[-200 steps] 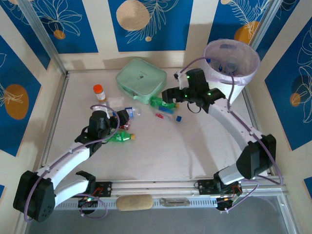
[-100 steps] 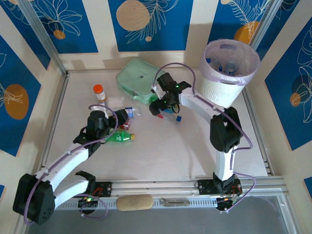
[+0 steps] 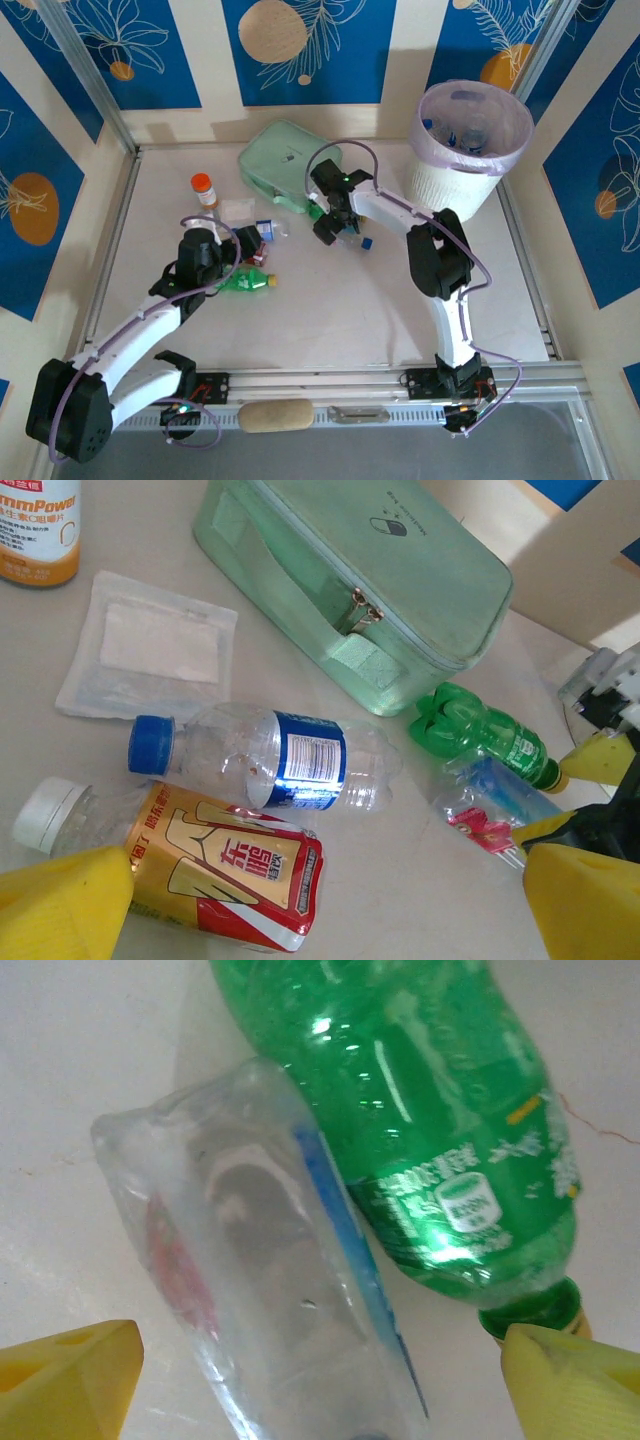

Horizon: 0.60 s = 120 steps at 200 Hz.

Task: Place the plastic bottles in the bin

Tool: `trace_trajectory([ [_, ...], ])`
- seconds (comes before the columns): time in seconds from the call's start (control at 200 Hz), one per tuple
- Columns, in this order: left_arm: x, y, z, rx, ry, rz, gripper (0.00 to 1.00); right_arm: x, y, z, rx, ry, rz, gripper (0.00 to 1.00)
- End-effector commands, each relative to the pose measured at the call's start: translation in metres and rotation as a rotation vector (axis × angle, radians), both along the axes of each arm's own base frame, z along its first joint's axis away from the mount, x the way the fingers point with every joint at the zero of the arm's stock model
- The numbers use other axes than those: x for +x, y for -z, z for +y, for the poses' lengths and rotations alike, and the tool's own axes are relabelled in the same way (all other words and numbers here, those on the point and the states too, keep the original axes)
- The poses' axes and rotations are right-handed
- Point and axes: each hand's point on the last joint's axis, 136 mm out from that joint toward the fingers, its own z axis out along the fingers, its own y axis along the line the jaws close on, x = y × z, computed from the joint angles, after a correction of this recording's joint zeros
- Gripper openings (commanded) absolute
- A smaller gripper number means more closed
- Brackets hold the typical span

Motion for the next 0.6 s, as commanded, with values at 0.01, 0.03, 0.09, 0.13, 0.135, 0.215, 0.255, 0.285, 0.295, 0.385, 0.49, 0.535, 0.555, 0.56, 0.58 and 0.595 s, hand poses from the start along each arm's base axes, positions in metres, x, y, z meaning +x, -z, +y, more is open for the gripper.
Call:
trace_trajectory([
  [0.01,-0.002,0.003,0.002,-0.022,-0.004,0.007,1.0,-0.001,0.007,0.005,-0.04,-0.041,0.007,0.92],
  [0.03,-0.002,0.003,0.002,-0.023,-0.004,0.007,1.0,-0.001,0.009,0.006,-0.042,-0.04,0.01,0.92],
  [0.09,-0.002,0.004,0.002,-0.024,-0.005,0.011,1.0,-0.003,0.014,0.007,-0.046,-0.044,0.022,0.91],
  [0.13,-0.002,0.005,0.002,-0.025,-0.004,0.012,1.0,-0.003,0.016,0.009,-0.047,-0.047,0.026,0.91],
  [0.135,-0.003,0.005,0.002,-0.025,-0.004,0.013,1.0,-0.003,0.017,0.009,-0.048,-0.047,0.027,0.91],
  [0.215,-0.003,0.006,0.002,-0.028,-0.005,0.013,1.0,-0.006,0.022,0.012,-0.048,-0.054,0.041,0.9],
  [0.255,-0.003,0.006,0.002,-0.03,-0.005,0.014,1.0,-0.008,0.025,0.014,-0.047,-0.059,0.049,0.89],
  [0.285,-0.003,0.007,0.002,-0.031,-0.005,0.014,1.0,-0.009,0.026,0.016,-0.045,-0.062,0.052,0.89],
  [0.295,-0.003,0.007,0.002,-0.031,-0.006,0.014,1.0,-0.01,0.026,0.016,-0.045,-0.064,0.055,0.89],
  [0.385,-0.003,0.008,0.002,-0.036,-0.006,0.016,1.0,-0.013,0.03,0.021,-0.043,-0.073,0.065,0.88],
  [0.49,-0.003,0.009,0.001,-0.041,-0.004,0.019,1.0,-0.017,0.035,0.027,-0.037,-0.084,0.083,0.85],
  [0.535,-0.003,0.009,0.001,-0.04,-0.004,0.019,1.0,-0.018,0.036,0.029,-0.037,-0.085,0.086,0.85],
  [0.555,-0.003,0.01,0.001,-0.04,-0.004,0.02,1.0,-0.018,0.037,0.029,-0.038,-0.087,0.089,0.84],
  [0.56,-0.003,0.01,0.001,-0.041,-0.003,0.02,1.0,-0.018,0.037,0.029,-0.038,-0.086,0.088,0.84],
  [0.58,-0.003,0.01,0.001,-0.04,-0.004,0.02,0.99,-0.018,0.038,0.03,-0.039,-0.087,0.09,0.83],
  [0.595,-0.003,0.009,0.001,-0.041,-0.004,0.018,1.0,-0.019,0.039,0.03,-0.04,-0.088,0.093,0.82],
])
